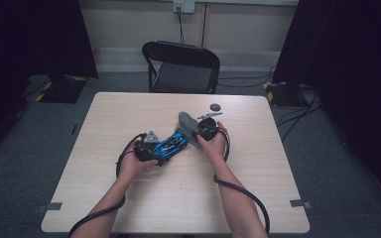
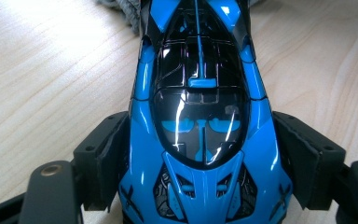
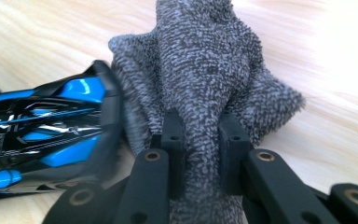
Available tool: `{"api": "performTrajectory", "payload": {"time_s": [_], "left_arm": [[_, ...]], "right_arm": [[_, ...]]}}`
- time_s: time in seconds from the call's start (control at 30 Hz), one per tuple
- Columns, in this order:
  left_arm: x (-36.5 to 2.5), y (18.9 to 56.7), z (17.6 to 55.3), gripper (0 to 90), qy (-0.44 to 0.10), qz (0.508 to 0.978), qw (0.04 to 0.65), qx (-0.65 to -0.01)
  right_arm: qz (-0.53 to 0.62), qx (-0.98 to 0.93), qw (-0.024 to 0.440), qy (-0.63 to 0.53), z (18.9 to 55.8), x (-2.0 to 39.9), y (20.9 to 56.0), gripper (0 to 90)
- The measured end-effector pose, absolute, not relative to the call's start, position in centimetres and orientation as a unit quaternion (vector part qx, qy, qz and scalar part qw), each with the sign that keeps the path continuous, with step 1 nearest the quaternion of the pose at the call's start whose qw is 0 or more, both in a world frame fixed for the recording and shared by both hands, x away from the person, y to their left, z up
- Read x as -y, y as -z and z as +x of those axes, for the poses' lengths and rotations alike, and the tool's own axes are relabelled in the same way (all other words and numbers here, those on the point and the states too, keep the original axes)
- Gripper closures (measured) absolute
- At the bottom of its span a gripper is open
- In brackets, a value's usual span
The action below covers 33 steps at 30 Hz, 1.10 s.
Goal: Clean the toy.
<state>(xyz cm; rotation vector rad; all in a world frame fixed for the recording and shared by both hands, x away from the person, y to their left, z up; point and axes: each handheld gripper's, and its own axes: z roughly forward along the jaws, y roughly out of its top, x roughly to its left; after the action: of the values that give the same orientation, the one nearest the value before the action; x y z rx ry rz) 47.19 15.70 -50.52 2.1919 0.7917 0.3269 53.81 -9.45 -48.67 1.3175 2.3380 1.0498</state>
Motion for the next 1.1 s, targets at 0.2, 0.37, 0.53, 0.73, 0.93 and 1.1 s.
{"api": "performTrajectory", "payload": {"time_s": [0.2,0.37,0.53,0.73,0.93,1.1], "left_arm": [[-15.7,50.5,47.2,24.0,-0.128,0.86,0.384,-0.311],[-15.7,50.5,47.2,24.0,-0.129,0.86,0.384,-0.31],[-15.7,50.5,47.2,24.0,-0.129,0.86,0.383,-0.31],[-15.7,50.5,47.2,24.0,-0.129,0.86,0.384,-0.31],[-15.7,50.5,47.2,24.0,-0.128,0.86,0.384,-0.311],[-15.7,50.5,47.2,24.0,-0.131,0.86,0.383,-0.311]], "right_arm": [[0.432,-0.816,0.109,-0.368,53.0,9.6,48.4,75.9],[0.43,-0.814,0.101,-0.376,51.9,10.6,48.6,75.9],[0.43,-0.815,0.094,-0.378,51.0,11.8,48.5,75.8],[0.427,-0.816,0.085,-0.38,49.7,13.0,48.6,75.8],[0.424,-0.817,0.08,-0.383,48.4,14.1,48.6,75.8],[0.422,-0.818,0.074,-0.384,47.0,15.0,48.6,75.7]]}}
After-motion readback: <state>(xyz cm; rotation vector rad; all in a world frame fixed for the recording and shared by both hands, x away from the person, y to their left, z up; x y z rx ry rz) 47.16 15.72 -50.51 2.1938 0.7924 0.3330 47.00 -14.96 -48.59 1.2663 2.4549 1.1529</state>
